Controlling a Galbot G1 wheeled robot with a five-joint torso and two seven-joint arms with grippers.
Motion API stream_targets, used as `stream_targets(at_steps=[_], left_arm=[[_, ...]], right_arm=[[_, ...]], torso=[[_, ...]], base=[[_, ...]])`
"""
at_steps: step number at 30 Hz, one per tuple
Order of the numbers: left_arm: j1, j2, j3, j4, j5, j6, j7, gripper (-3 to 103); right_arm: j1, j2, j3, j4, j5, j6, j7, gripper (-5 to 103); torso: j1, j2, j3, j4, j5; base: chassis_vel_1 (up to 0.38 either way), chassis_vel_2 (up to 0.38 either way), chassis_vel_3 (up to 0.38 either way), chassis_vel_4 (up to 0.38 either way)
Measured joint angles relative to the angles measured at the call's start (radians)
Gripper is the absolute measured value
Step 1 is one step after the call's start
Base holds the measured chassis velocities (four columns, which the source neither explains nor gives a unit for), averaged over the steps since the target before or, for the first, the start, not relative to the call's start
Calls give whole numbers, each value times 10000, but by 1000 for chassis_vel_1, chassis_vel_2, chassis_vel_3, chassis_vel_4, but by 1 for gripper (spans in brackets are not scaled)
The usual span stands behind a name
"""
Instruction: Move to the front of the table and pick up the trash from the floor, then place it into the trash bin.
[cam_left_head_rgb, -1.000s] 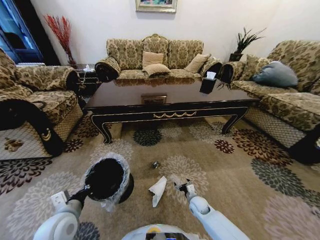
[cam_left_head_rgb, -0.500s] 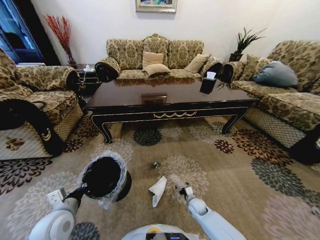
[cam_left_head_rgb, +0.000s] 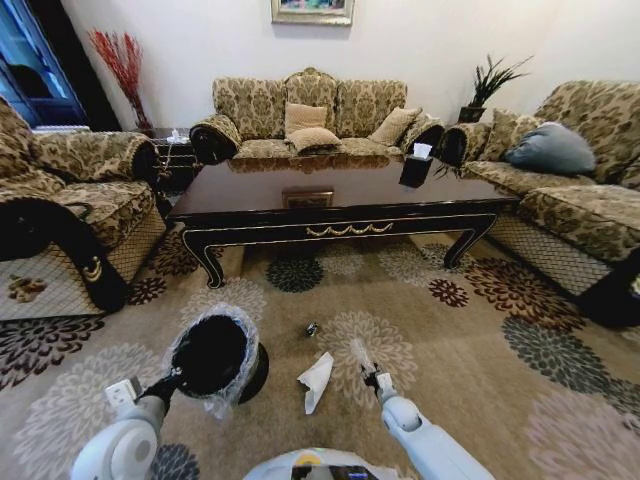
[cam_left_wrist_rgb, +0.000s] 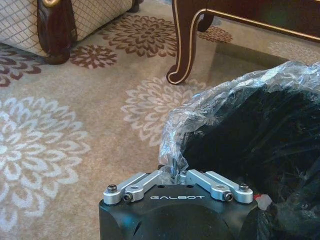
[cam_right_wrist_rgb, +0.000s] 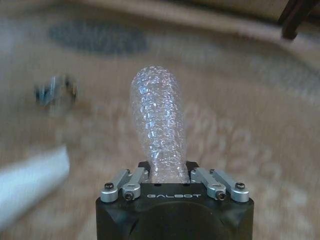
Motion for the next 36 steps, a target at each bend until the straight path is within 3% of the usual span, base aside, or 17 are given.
stream_targets(at_steps=[1,2,4,6,9,10,12,14,17,24,27,36], left_arm=[[-24,-58,81,14,4,0,0,2],[-24,-58,81,14,4,0,0,2],[-36,-164,211,35,53,-3,4,2],[-30,-305,427,78,198,-1,9,2],[-71,-347,518,159,236,0,25,2],[-170,-385,588,296,284,-1,25,2],[-209,-401,616,357,285,-2,25,2],[-289,-461,688,497,238,-3,25,2],[-451,-581,757,556,-81,2,-3,2],[-381,-835,1072,634,459,-3,-5,2],[-266,-1008,1243,495,703,1,3,2],[-255,-1281,1587,390,937,1,7,2]], right_arm=[[-21,0,220,254,14,673,-219,28],[-21,0,220,254,14,673,-219,28],[-25,-24,429,544,110,1463,-541,26],[-10,-188,655,1071,691,2482,-1151,25],[42,-260,679,1298,1120,2897,-1472,25],[163,-310,641,1465,1592,3490,-1907,25],[232,-312,592,1524,1827,3810,-2152,25],[415,-258,464,1705,2405,4648,-2936,25],[491,-273,193,2549,2571,5490,-3781,25],[636,-473,-702,4149,2441,5956,-4529,25],[773,-45,-1429,4620,1876,6120,-4737,25],[1663,686,-3403,3839,1157,6652,-5297,25]], torso=[[1,0,0,-3,2],[1,0,0,-3,2],[0,0,0,-2,4],[0,0,0,-2,0],[0,0,0,-2,0],[0,0,0,-3,-1],[0,1,0,-2,2],[0,0,1,-1,2],[0,0,0,-1,2],[0,0,0,0,-3],[0,0,0,0,1],[0,0,0,-1,0]], base=[[0,0,0,0],[0,0,0,0],[0,0,0,0],[0,0,0,0],[0,0,0,0],[0,0,0,0],[0,0,0,0],[0,0,0,0],[0,0,0,0],[0,0,0,0],[0,0,0,0],[0,0,0,0]])
